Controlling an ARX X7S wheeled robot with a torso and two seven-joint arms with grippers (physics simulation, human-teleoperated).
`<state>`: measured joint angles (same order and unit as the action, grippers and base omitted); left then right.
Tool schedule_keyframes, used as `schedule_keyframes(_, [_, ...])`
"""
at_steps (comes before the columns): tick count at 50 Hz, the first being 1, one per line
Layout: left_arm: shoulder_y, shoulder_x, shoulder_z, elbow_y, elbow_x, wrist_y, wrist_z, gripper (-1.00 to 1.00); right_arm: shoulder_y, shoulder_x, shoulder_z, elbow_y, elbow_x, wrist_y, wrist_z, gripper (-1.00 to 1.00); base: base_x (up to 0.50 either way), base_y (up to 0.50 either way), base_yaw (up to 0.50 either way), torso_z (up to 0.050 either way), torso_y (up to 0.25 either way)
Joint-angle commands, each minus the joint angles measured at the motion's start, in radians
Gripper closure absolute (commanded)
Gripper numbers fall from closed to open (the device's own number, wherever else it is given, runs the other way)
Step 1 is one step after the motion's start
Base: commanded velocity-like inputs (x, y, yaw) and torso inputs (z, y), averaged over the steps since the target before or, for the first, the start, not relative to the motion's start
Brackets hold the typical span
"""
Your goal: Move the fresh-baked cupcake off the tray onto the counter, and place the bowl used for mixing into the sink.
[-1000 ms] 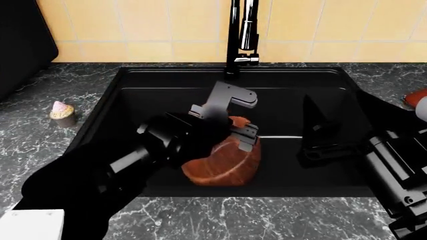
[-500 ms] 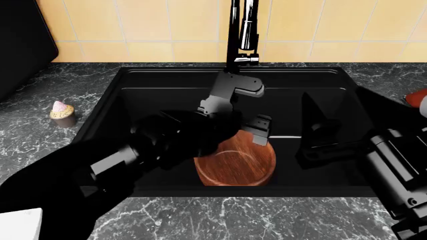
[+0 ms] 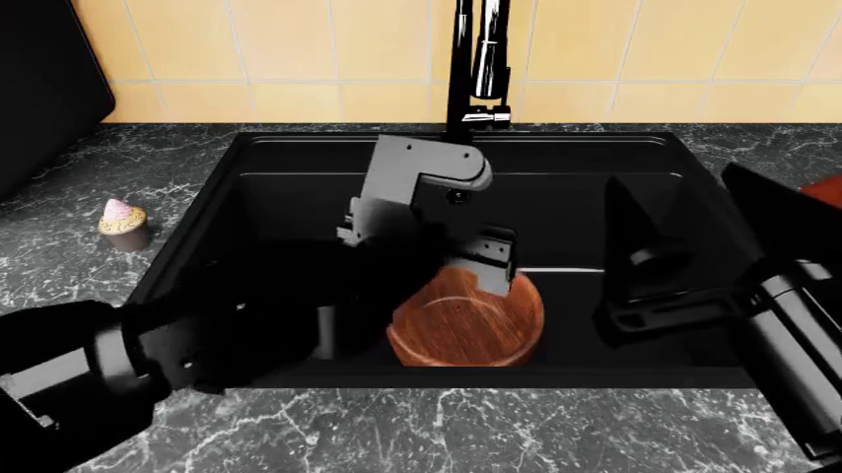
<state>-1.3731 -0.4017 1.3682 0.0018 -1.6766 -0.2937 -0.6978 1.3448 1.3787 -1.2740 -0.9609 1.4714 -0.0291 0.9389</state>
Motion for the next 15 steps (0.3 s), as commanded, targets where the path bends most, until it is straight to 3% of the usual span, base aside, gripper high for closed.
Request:
schedule_keyframes(1, [0.032, -0.168, -0.060, 0.327, -0.015, 0.061, -0.185, -1.00, 0.033, 0.019, 0.025, -0.048, 0.038, 0.020, 0.029, -1.00, 0.00, 0.00, 0.00, 0.000, 0.000])
schedule_keyframes(15, [0.051, -0.347, -0.115, 0.598, 0.031, 0.112, -0.313, -1.00, 0.058, 0.072, 0.038, -0.086, 0.067, 0.007, 0.005, -1.00, 0.00, 0.00, 0.00, 0.000, 0.000])
